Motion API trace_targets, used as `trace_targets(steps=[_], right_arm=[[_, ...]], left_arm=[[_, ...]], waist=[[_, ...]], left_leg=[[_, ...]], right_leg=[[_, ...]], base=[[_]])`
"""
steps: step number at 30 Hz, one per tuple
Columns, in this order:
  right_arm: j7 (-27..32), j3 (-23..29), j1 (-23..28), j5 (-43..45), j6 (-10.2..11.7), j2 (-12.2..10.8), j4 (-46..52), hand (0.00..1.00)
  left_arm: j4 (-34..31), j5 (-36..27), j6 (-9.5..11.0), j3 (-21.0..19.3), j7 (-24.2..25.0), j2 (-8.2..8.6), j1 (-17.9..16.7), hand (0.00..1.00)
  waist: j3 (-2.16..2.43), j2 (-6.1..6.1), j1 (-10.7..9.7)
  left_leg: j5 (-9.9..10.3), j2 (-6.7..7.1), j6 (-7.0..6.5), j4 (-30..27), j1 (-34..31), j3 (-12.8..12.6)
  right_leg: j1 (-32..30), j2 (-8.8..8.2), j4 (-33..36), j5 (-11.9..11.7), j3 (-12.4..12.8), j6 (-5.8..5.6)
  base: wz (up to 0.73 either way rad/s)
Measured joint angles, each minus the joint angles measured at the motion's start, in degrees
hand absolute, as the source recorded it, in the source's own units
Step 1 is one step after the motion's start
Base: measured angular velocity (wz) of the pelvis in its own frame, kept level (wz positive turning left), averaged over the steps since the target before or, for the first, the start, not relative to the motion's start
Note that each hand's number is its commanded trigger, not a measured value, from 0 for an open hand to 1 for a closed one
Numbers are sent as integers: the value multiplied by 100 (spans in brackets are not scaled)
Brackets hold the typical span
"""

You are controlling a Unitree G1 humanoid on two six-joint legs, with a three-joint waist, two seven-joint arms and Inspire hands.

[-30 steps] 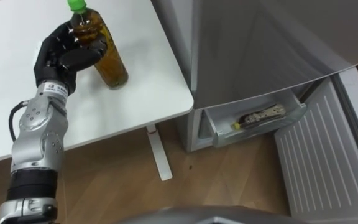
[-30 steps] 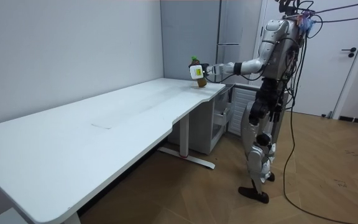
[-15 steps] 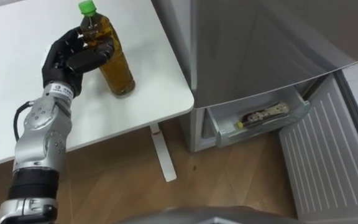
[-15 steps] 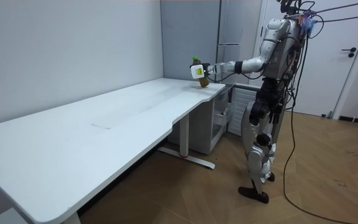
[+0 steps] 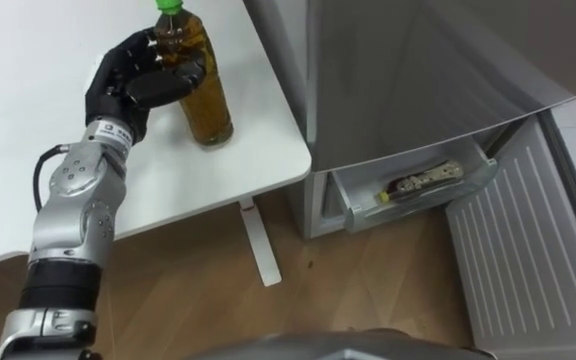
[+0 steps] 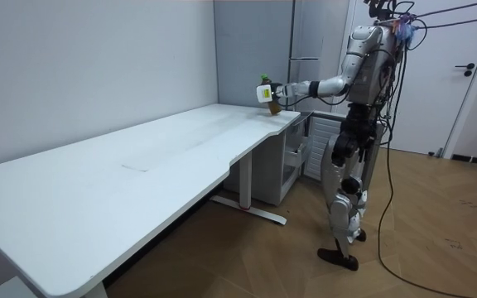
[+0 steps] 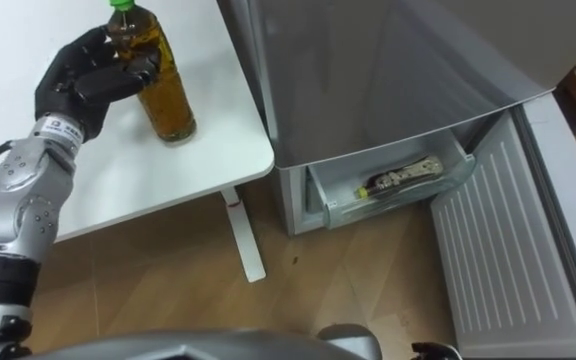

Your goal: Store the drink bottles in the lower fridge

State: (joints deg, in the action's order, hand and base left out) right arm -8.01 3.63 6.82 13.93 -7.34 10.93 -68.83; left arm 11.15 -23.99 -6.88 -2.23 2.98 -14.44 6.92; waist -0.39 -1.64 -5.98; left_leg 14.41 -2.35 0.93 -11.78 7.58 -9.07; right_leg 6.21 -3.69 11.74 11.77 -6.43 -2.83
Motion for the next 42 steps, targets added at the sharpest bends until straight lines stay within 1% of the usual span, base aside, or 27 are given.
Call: trace_targets(steps=[5,8,10,12,15,19,21,25,28,31,32,33,35,37,39,41,42], right_arm=[[125,-33,-13,-17,48,-6,1,0],[218,-33,-12,-18,139,-11,2,0],[240,-33,-13,-17,173,-10,5,0],[242,-81,-14,-18,182,4,18,0],[189,-248,-15,-13,182,50,93,0],[210,-253,-18,-34,182,77,101,0],[250,-253,-27,-36,210,88,103,0],[355,-250,-88,-128,275,96,103,0],[418,-253,-145,-444,304,95,166,0],[417,-337,-198,-630,356,77,232,0],[412,-428,-219,-634,368,69,231,0],[408,-488,-230,-637,371,44,226,0],[407,-537,-240,-637,380,20,219,0],[415,-637,-301,-655,393,18,220,0],[444,-730,-313,-695,419,26,222,0],[508,-744,-317,-734,419,24,229,0],[555,-746,-319,-751,419,20,233,0]], left_arm=[[-213,259,6,37,37,56,-3,100],[-401,384,6,37,84,62,-39,100],[-497,403,6,37,146,67,-41,100],[-600,428,11,48,190,71,-41,100],[-775,427,11,72,404,76,-45,100],[-1087,406,11,120,536,105,-105,100],[-1187,326,11,177,648,136,-114,100],[-1235,302,27,234,785,223,-125,100],[-1268,162,27,367,853,276,-266,100],[-1464,52,27,486,993,338,-569,100],[-1514,12,28,530,1068,351,-683,100],[-1514,-72,28,592,1147,334,-757,100],[-1514,-169,28,700,1204,305,-834,100],[-1513,-335,28,704,1355,276,-904,100],[-1514,-676,28,789,1430,231,-933,100],[-1514,-846,28,809,1497,245,-947,100],[-1515,-999,30,830,1558,269,-956,100]], waist=[[-13,13,16],[-40,28,28],[-44,34,59],[-43,34,107],[-40,29,194],[-29,15,236],[-18,0,246],[-11,-1,268],[-6,21,294],[8,89,333],[28,127,330],[29,174,318],[40,223,340],[36,230,348],[33,229,360],[20,206,398],[23,198,420]], left_leg=[[0,1,0,5,9,17],[0,1,0,6,1,0],[0,1,0,5,-5,-1],[0,1,0,3,-19,-3],[0,1,0,2,-39,17],[-4,2,-3,-12,-102,41],[-8,1,-2,-11,-99,74],[-26,1,6,8,-86,118],[-32,1,10,12,-91,144],[-34,1,12,2,-113,179],[-35,1,13,-7,-121,221],[-39,4,18,-9,-104,270],[-43,2,21,-8,-96,275],[-44,3,20,-19,-104,274],[-44,3,20,-52,-124,289],[-44,3,20,-79,-165,291],[-44,3,20,-99,-187,297]], right_leg=[[35,3,-10,0,3,0],[33,2,-9,0,-8,0],[29,2,-8,0,-7,0],[24,2,-7,0,-7,0],[33,1,-7,0,-23,0],[-24,-6,-6,0,-60,0],[-16,-9,-6,0,-115,0],[4,-10,-9,0,-161,0],[17,-9,-12,0,-194,0],[21,-10,-15,0,-244,1],[31,-14,-15,0,-290,0],[74,-15,-17,0,-336,0],[92,-12,-23,0,-339,1],[91,-15,-26,-2,-338,3],[96,-16,-25,-2,-342,3],[96,-16,-27,-2,-346,4],[80,-16,-24,-4,-343,6]], base=[[0],[0],[0],[0],[3],[4],[8],[5],[5],[9],[18],[19],[6],[0],[0],[0],[0]])
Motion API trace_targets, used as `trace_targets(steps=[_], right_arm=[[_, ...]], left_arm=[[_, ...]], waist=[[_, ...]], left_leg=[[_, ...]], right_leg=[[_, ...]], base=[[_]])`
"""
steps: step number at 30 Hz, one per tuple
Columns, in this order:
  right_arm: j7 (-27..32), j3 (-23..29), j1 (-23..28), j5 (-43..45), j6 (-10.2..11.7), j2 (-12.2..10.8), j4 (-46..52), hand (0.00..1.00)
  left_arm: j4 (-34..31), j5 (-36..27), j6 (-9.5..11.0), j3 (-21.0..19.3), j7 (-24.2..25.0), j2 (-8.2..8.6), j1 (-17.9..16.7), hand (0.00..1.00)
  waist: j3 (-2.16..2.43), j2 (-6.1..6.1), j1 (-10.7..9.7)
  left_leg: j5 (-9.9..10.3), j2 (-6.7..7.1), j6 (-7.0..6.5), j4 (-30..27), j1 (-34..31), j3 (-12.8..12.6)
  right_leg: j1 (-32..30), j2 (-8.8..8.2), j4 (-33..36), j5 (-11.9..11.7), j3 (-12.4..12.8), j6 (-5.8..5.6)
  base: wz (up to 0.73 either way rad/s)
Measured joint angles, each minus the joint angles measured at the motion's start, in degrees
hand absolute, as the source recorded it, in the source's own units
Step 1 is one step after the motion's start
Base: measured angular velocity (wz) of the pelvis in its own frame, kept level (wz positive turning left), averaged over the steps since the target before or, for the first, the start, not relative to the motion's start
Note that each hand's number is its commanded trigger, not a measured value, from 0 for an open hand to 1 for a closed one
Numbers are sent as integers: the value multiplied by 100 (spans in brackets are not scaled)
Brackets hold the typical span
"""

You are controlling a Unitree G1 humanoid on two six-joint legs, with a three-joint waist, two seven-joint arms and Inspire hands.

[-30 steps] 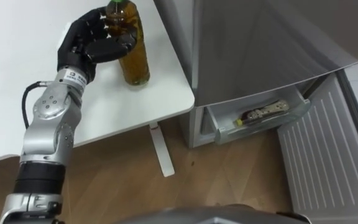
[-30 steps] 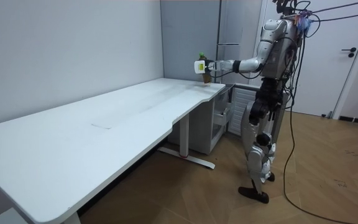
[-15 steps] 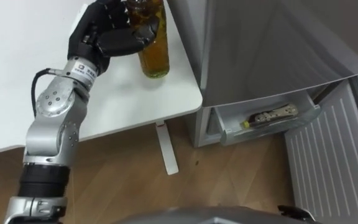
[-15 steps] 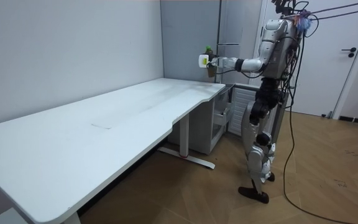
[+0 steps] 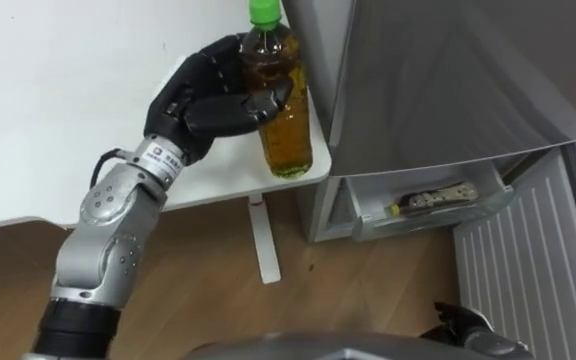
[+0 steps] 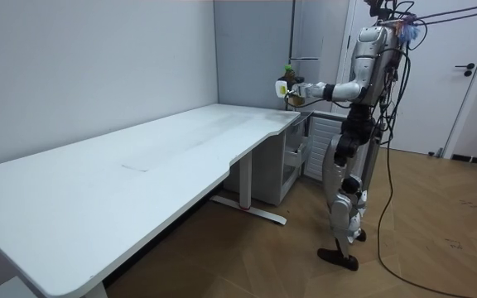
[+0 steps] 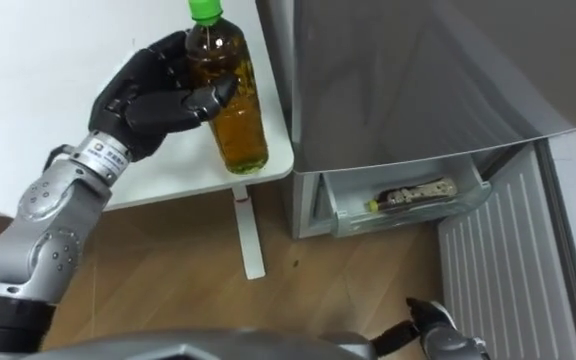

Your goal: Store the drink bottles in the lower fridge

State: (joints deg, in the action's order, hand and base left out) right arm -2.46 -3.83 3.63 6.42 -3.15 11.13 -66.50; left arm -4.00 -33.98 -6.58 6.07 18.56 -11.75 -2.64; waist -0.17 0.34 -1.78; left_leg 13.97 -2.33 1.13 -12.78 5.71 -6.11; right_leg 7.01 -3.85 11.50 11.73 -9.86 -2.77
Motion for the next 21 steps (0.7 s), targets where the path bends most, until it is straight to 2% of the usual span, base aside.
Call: trace_targets(steps=[7,12,21], right_arm=[[-133,-7,-177,-165,55,-88,141,0],[-422,-182,-288,-170,67,-159,570,0],[-706,-380,-192,-135,66,-209,1537,0]], left_arm=[[9,-349,24,95,307,28,-286,100],[225,-351,23,114,350,-3,-469,100],[701,-444,23,206,480,-43,-672,100]], waist=[[-1,-13,60],[-2,-14,47],[-36,14,48]], left_leg=[[-3,-1,1,-63,-43,11],[-3,3,1,-166,-119,144],[-2,10,2,-258,-204,208]], right_leg=[[-11,-13,13,-5,-47,9],[4,-21,21,-7,-175,12],[-11,-19,18,-6,-232,17]], base=[[1],[13],[5]])
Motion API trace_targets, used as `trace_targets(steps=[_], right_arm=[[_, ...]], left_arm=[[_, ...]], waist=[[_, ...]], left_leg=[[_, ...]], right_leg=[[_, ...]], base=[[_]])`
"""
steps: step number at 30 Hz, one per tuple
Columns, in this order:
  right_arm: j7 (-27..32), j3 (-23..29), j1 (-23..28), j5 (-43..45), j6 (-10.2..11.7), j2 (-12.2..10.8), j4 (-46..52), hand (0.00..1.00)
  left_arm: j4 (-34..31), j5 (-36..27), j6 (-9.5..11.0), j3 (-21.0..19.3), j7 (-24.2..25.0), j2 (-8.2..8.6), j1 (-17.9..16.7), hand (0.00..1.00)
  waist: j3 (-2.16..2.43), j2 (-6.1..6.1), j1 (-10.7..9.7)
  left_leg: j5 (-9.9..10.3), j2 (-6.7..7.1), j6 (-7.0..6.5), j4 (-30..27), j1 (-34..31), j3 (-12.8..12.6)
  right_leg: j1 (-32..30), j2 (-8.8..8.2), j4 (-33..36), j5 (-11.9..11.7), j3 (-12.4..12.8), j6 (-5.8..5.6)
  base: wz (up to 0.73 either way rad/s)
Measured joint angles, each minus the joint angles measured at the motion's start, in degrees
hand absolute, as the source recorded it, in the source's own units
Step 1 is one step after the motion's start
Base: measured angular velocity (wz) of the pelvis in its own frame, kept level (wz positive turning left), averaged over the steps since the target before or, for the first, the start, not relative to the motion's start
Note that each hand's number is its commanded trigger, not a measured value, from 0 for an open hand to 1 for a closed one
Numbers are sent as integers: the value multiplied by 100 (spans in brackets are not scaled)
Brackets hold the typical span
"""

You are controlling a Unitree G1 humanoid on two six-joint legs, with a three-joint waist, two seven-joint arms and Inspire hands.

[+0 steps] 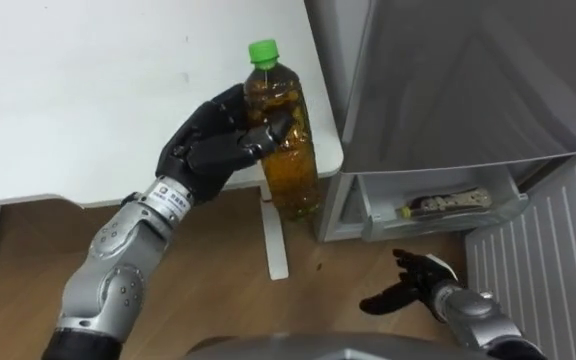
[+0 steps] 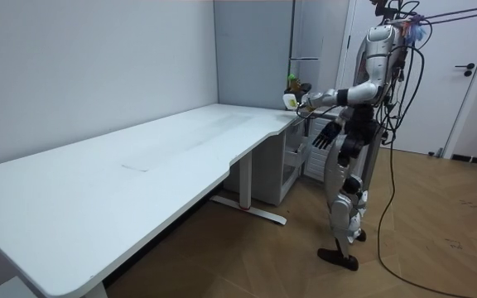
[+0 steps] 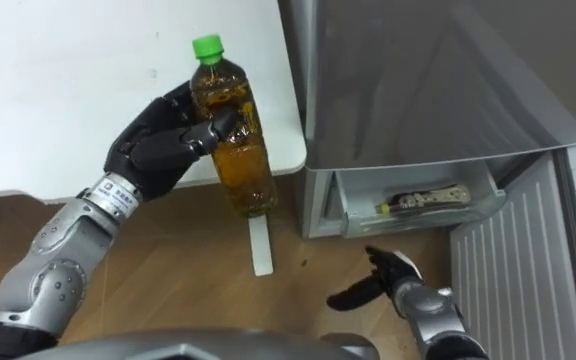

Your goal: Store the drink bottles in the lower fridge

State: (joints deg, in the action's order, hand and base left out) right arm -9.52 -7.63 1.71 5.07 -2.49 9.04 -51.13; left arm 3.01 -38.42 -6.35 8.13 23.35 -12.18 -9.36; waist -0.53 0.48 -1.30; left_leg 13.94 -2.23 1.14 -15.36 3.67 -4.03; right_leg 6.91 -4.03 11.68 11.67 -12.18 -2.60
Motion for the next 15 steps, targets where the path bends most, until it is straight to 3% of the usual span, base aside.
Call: trace_targets(steps=[5,15], right_arm=[[-236,-12,96,-65,-3,11,776,0],[-1012,-33,164,-130,-3,39,1672,0]], left_arm=[[218,0,0,107,12,-134,-131,100],[542,324,27,118,263,-189,-337,100]], waist=[[-1,6,5],[-1,59,-6]], left_leg=[[0,1,0,4,-12,-6],[0,4,0,-9,-52,24]], right_leg=[[-18,5,-2,2,30,2],[2,2,-12,7,3,10]], base=[[-1],[2]])
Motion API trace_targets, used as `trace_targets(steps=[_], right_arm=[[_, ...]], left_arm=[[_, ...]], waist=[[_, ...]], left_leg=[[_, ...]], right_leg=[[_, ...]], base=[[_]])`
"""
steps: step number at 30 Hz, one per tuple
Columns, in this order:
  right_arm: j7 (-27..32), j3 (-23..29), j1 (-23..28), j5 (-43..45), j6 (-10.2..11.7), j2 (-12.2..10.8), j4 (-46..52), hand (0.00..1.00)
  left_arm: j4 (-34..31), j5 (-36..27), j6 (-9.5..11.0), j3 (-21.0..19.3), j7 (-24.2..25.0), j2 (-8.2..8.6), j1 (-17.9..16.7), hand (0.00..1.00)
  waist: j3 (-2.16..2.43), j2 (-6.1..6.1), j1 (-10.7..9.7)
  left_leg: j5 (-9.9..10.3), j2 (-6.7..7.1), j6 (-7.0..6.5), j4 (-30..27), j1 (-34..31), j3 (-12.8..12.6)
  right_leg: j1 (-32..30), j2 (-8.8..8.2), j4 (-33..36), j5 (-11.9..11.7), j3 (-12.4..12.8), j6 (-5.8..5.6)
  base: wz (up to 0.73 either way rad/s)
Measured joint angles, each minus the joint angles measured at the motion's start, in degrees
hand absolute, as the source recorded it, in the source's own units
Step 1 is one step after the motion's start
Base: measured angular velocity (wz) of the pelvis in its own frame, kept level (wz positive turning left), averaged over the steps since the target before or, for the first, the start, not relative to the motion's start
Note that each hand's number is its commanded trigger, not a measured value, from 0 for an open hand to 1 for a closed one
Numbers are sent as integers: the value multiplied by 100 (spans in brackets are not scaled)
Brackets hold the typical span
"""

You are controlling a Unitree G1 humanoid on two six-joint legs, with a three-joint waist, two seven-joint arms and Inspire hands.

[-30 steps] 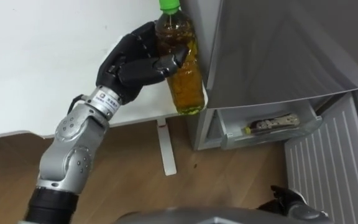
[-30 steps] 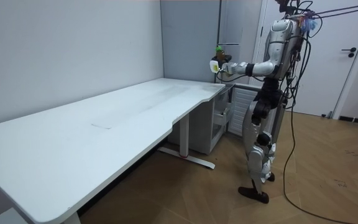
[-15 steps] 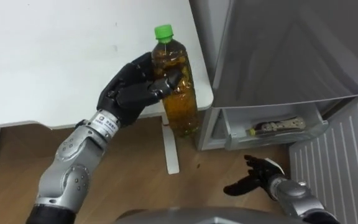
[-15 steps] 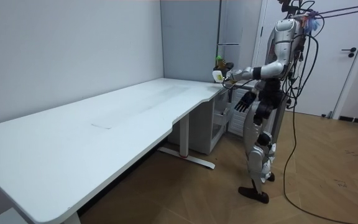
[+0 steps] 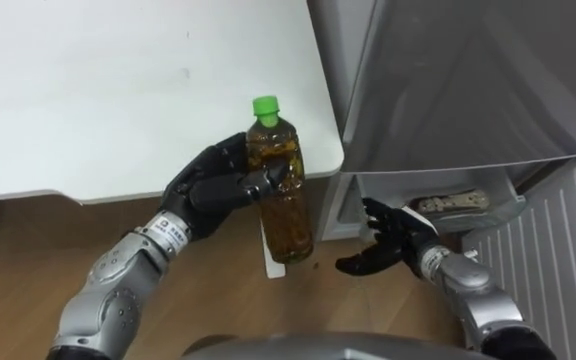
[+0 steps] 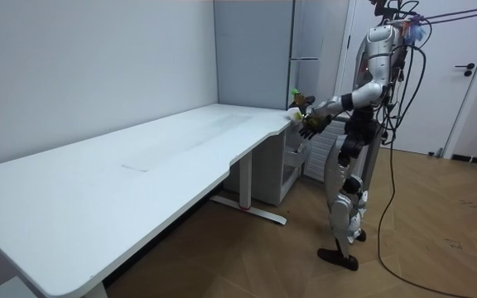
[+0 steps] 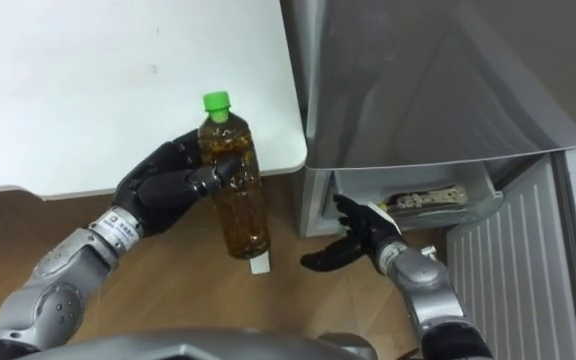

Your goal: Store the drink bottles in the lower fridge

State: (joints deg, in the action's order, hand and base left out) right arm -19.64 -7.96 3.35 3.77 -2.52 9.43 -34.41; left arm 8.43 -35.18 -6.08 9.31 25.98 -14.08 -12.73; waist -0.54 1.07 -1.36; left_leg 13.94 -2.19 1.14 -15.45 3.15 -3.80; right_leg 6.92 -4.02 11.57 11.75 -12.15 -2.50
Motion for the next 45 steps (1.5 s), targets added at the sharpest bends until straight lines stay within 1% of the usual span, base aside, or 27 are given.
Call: trace_targets(steps=[3,6,10,12,16,19,22,24,25,28,30,33,34,37,39,42,45], right_arm=[[-340,-7,20,-191,-4,8,228,0],[-798,-7,67,-625,1,29,413,0],[-1175,-27,83,-822,4,66,420,0],[-1393,-144,89,-825,4,136,476,0],[-1714,-210,149,-827,3,195,578,0],[-1899,-215,200,-993,-4,215,578,0],[-2129,-227,248,-1399,-10,245,466,0],[-2214,-377,247,-1761,-12,298,304,0],[-2244,-403,249,-1775,-18,298,282,0],[-2357,-502,247,-1896,-121,270,228,0],[-2501,-512,243,-1988,-160,215,140,0],[-2590,-602,234,-2116,-265,197,113,0],[-2616,-633,240,-2193,-271,192,89,0],[-2755,-677,259,-2469,-381,160,74,0],[-2810,-716,265,-2768,-389,161,56,0],[-2823,-801,298,-2963,-427,132,52,0],[-2908,-907,405,-3367,-579,49,52,0]], left_arm=[[54,224,0,-2,1,-5,-21,100],[47,404,2,-8,33,-30,-34,100],[39,800,15,-12,151,-57,-33,100],[41,1002,16,-14,175,-64,-31,100],[50,1069,16,-13,178,-82,-32,100],[59,1071,15,-11,178,-80,-28,100],[62,1089,15,-13,178,-60,-10,100],[146,1072,17,8,192,-38,6,100],[157,1071,17,9,195,-24,8,100],[202,1078,15,16,194,47,22,100],[202,1079,14,27,193,61,22,100],[199,1093,14,62,194,97,68,100],[196,1093,14,62,193,110,68,100],[177,1093,14,63,194,161,92,100],[168,1093,14,74,194,174,93,100],[167,1093,14,88,194,180,94,100],[163,1089,12,114,193,221,108,100]], waist=[[-9,17,8],[5,29,23],[6,47,27],[-6,69,34],[-13,99,72],[-25,118,121],[-11,140,170],[-12,147,173],[-12,146,172],[-27,126,164],[-40,98,160],[-52,70,177],[-51,67,181],[-45,58,185],[-38,54,193],[-35,51,189],[-30,52,184]], left_leg=[[0,8,0,-27,-61,41],[-4,13,-6,-36,-103,46],[-8,17,-10,-34,-139,54],[-8,17,-10,-32,-139,54],[-8,17,-10,-28,-133,51],[-8,11,-11,-21,-106,41],[-8,11,-11,-31,-142,62],[-8,12,-11,-33,-133,71],[-8,11,-11,-33,-131,73],[-8,5,-10,-41,-169,76],[-5,-4,-9,-30,-218,82],[-5,-6,-9,-38,-262,85],[-5,-7,-9,-37,-262,85],[-5,-7,-8,-41,-272,85],[-6,-7,-8,-72,-290,85],[-6,-8,-8,-76,-299,85],[-6,-8,-8,-81,-307,75]], right_leg=[[-23,-11,3,0,-60,0],[-94,-18,22,0,-71,1],[-109,-23,38,0,-74,1],[-120,-25,52,0,-70,1],[-129,-25,70,0,-53,1],[-160,-27,106,0,-53,1],[-178,-27,108,0,-73,2],[-163,-27,108,-1,-81,2],[-160,-27,108,-1,-81,2],[-169,-27,109,-1,-113,3],[-189,-25,120,-1,-133,3],[-220,-23,123,-2,-138,5],[-220,-22,121,-2,-140,5],[-230,-22,118,-2,-145,5],[-254,-22,119,-5,-145,8],[-257,-22,119,-6,-146,10],[-257,-23,118,-8,-143,11]], base=[[8],[0],[0],[0],[-1],[-3],[2],[2],[0],[0],[3],[0],[0],[0],[0],[0],[0]])
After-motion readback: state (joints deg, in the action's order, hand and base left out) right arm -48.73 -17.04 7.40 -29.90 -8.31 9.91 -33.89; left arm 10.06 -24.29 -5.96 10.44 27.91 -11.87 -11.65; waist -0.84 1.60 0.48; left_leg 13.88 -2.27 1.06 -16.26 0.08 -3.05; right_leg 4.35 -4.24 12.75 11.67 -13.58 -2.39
